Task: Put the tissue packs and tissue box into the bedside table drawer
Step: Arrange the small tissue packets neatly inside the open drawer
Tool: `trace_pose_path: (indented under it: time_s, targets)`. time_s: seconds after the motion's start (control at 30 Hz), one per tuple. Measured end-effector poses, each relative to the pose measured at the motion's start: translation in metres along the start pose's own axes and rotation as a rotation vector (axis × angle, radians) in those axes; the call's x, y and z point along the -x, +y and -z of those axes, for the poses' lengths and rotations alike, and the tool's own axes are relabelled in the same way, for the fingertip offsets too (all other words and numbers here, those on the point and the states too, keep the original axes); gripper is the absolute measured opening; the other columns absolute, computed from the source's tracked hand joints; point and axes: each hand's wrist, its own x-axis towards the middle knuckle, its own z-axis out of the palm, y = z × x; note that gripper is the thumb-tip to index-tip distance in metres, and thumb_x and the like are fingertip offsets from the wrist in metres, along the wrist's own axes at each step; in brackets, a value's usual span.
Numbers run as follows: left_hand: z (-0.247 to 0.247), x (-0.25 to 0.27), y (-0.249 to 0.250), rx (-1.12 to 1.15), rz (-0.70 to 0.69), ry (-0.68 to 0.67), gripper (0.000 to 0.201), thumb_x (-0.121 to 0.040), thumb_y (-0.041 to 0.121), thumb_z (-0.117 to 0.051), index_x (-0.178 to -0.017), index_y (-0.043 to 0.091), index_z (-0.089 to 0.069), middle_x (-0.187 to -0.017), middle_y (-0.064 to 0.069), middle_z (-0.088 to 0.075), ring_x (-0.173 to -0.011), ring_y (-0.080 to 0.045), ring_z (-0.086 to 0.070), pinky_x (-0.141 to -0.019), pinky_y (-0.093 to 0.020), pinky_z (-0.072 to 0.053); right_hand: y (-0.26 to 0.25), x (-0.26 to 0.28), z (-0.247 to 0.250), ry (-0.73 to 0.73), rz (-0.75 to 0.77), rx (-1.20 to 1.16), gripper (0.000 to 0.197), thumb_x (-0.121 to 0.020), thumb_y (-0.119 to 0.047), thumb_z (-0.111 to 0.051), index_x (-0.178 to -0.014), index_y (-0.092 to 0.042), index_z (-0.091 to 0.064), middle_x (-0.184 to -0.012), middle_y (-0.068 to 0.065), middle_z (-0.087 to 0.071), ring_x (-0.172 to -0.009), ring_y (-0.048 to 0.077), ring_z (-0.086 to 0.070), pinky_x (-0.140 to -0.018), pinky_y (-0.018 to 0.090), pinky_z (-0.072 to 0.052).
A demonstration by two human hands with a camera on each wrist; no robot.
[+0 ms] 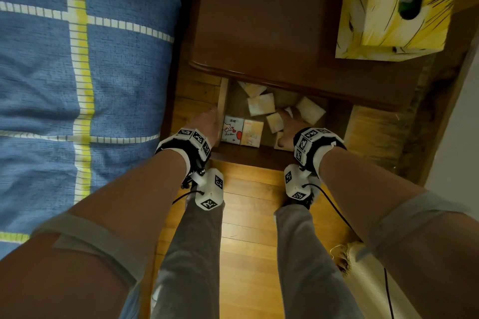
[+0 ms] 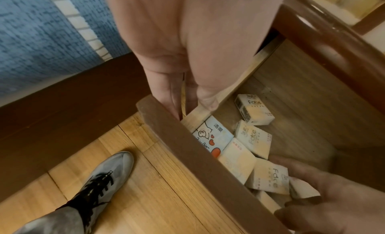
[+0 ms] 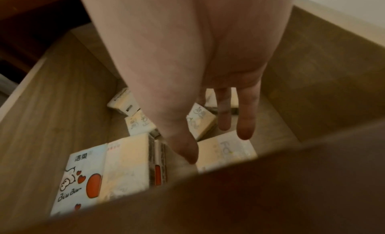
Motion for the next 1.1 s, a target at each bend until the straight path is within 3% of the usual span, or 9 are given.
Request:
trace_pose_path:
  time_s: [0.13, 0.23, 0.3, 0.43, 0.57, 0.7, 0.87, 0.97, 1.1]
  targets:
    - [-0.003, -0.002, -0.006, 0.054, -0.004, 0.015, 0.05, -0.099, 0.017, -0.046, -0.147, 0.019, -0.03, -0.135, -0.013, -0.055, -0.115, -0.032, -0.058, -0.078, -0.031, -0.045, -0.002, 0.0, 0.007, 0.023, -0.032, -0.108, 0.078, -0.078, -0.009, -0.071, -0.14, -0.032, -0.031, -0.14, 0.012, -0.04, -0.106, 0.039, -0.059, -0.088, 0.048, -0.055]
    - [-0.005, -0.003, -0.006, 0.068, 0.003, 0.027, 0.053, -0.099, 0.02, -0.046, -0.148, 0.023, -0.028, -0.137, -0.012, -0.054, -0.116, -0.032, -0.058, -0.086, -0.036, -0.05, 0.003, -0.001, 0.01, -0.03, -0.053, -0.22, 0.079, -0.076, -0.002, -0.074, -0.14, -0.022, -0.031, -0.128, 0.015, -0.051, -0.106, 0.037, -0.059, -0.084, 0.042, -0.054]
    - [-0.007, -0.002, -0.005, 0.077, 0.017, 0.034, 0.054, -0.099, 0.021, -0.046, -0.149, 0.023, -0.027, -0.138, -0.012, -0.054, -0.117, -0.033, -0.058, -0.089, -0.039, -0.05, 0.008, 0.001, 0.005, -0.042, -0.048, -0.222, 0.094, -0.074, -0.011, -0.079, -0.148, -0.025, -0.023, -0.134, 0.015, -0.052, -0.114, 0.036, -0.058, -0.086, 0.041, -0.052]
    - [-0.006, -0.001, -0.005, 0.045, -0.005, 0.023, 0.052, -0.099, 0.017, -0.045, -0.147, 0.019, -0.028, -0.128, -0.014, -0.059, -0.107, -0.032, -0.062, -0.077, -0.035, -0.049, 0.01, 0.007, 0.002, -0.079, -0.026, -0.152, 0.112, -0.072, -0.025, -0.081, -0.153, -0.039, -0.004, -0.145, 0.008, -0.047, -0.116, 0.033, -0.057, -0.077, 0.036, -0.051]
    - [-0.006, -0.002, -0.005, 0.048, 0.007, 0.028, 0.053, -0.099, 0.02, -0.044, -0.149, 0.021, -0.026, -0.136, -0.013, -0.054, -0.112, -0.032, -0.06, -0.084, -0.038, -0.051, 0.011, 0.007, 0.008, -0.099, -0.051, -0.277, 0.104, -0.071, -0.01, -0.081, -0.148, -0.037, -0.017, -0.132, 0.015, -0.052, -0.105, 0.038, -0.061, -0.084, 0.048, -0.058]
    - [-0.009, 0.0, -0.006, 0.072, -0.002, 0.053, 0.052, -0.1, 0.022, -0.044, -0.149, 0.023, -0.027, -0.136, -0.012, -0.054, -0.113, -0.032, -0.06, -0.081, -0.035, -0.049, 0.011, 0.009, 0.005, -0.075, -0.032, -0.243, 0.097, -0.069, -0.014, -0.081, -0.142, -0.039, -0.022, -0.115, 0.01, -0.056, -0.091, 0.032, -0.063, -0.074, 0.041, -0.059]
    - [-0.012, -0.002, -0.008, 0.121, 0.028, 0.07, 0.053, -0.1, 0.027, -0.044, -0.149, 0.027, -0.026, -0.136, -0.009, -0.055, -0.111, -0.03, -0.061, -0.076, -0.03, -0.044, 0.01, 0.011, 0.004, -0.061, -0.02, -0.289, 0.089, -0.07, -0.007, -0.079, -0.135, -0.039, -0.028, -0.106, 0.012, -0.058, -0.087, 0.034, -0.065, -0.076, 0.052, -0.06]
    - [-0.013, -0.001, -0.007, 0.152, 0.01, 0.069, 0.051, -0.1, 0.026, -0.043, -0.149, 0.027, -0.027, -0.13, -0.011, -0.059, -0.106, -0.03, -0.062, -0.075, -0.03, -0.044, 0.01, 0.01, 0.0, -0.026, -0.024, -0.298, 0.081, -0.074, -0.005, -0.077, -0.135, -0.035, -0.032, -0.099, 0.012, -0.057, -0.076, 0.028, -0.062, -0.061, 0.041, -0.058]
    - [-0.015, -0.002, -0.008, 0.174, 0.01, 0.074, 0.05, -0.099, 0.024, -0.044, -0.148, 0.027, -0.03, -0.135, -0.01, -0.056, -0.113, -0.031, -0.059, -0.084, -0.034, -0.048, 0.014, 0.011, -0.007, 0.046, -0.013, -0.338, 0.063, -0.08, -0.011, -0.075, -0.129, -0.03, -0.038, -0.083, 0.001, -0.05, -0.059, 0.014, -0.048, -0.043, 0.023, -0.032]
